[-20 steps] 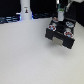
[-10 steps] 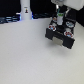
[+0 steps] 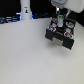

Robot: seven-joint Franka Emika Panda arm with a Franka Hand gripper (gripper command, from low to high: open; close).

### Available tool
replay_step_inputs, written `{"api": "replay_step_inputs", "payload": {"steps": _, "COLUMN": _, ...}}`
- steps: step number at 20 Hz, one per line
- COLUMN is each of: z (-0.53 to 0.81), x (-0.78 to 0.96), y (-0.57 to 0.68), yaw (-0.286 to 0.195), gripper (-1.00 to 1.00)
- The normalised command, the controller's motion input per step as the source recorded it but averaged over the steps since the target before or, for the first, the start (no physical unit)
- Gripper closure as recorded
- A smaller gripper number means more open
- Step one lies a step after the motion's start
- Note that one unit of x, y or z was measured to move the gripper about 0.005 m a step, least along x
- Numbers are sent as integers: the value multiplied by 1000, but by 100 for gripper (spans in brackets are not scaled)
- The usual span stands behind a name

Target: Open the kcup holder, insert the kcup into the holder, and close the kcup holder

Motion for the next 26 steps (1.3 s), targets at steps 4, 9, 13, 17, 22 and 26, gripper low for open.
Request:
{"api": "replay_step_inputs", "payload": {"steps": 4, "z": 436, "x": 421, "y": 0, "yaw": -52, "gripper": 100}}
{"api": "replay_step_inputs", "payload": {"steps": 9, "z": 299, "x": 591, "y": 42, "yaw": -63, "gripper": 100}}
{"api": "replay_step_inputs", "payload": {"steps": 13, "z": 34, "x": 254, "y": 0, "yaw": -34, "gripper": 100}}
{"api": "replay_step_inputs", "payload": {"steps": 17, "z": -99, "x": 88, "y": 161, "yaw": 31, "gripper": 100}}
{"api": "replay_step_inputs", "payload": {"steps": 22, "z": -144, "x": -1, "y": 123, "yaw": 40, "gripper": 100}}
{"api": "replay_step_inputs", "payload": {"steps": 26, "z": -238, "x": 26, "y": 44, "yaw": 16, "gripper": 100}}
